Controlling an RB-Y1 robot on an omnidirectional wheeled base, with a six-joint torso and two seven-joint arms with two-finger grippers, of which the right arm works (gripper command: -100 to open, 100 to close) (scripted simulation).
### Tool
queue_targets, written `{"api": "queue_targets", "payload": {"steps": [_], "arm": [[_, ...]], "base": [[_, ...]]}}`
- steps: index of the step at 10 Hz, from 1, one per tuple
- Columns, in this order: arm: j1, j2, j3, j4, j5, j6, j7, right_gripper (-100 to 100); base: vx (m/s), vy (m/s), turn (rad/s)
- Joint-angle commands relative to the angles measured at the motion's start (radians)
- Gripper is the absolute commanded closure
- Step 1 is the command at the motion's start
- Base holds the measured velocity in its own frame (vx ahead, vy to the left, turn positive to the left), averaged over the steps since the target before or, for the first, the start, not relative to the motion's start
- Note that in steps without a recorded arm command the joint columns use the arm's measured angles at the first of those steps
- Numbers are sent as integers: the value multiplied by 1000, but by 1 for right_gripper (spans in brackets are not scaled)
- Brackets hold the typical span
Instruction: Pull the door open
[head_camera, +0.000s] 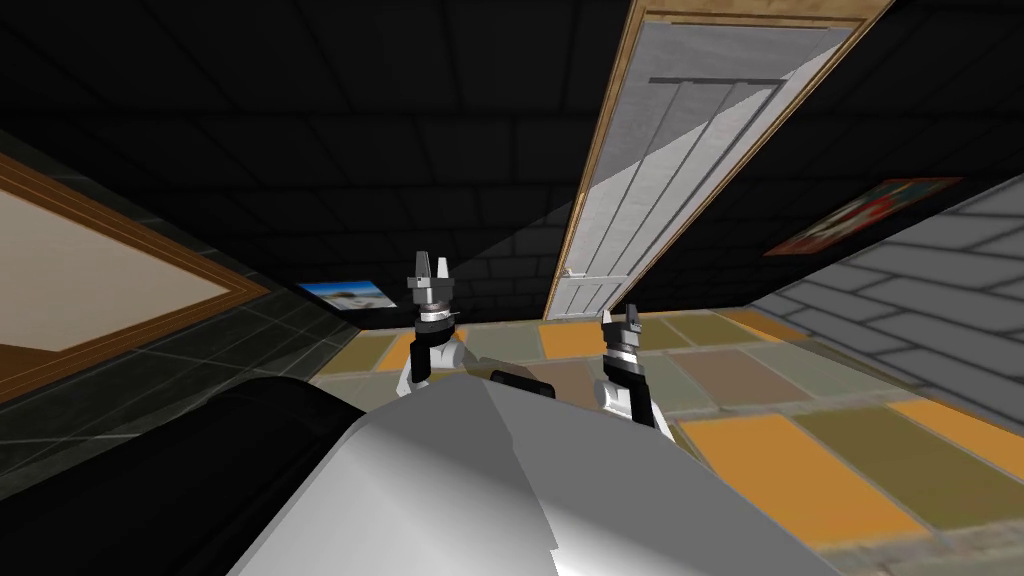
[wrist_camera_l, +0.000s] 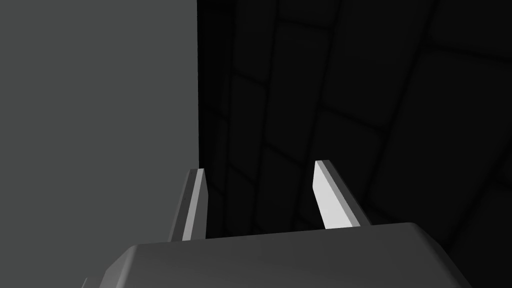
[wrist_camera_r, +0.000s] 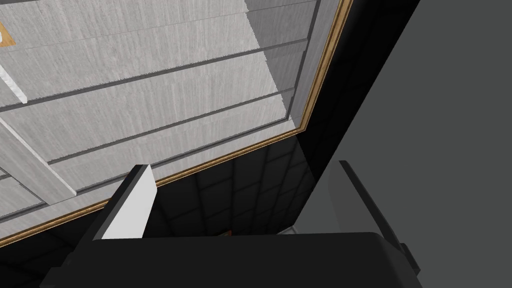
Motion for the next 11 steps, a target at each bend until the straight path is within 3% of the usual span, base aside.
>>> {"api": "queue_targets", "payload": {"steps": [1, 11], "arm": [[-14, -8, 3, 39, -4, -9, -2, -100], [-114, -56, 29, 318, -29, -89, -13, -100]], "base": [[100, -39, 63], [91, -58, 75]]}}
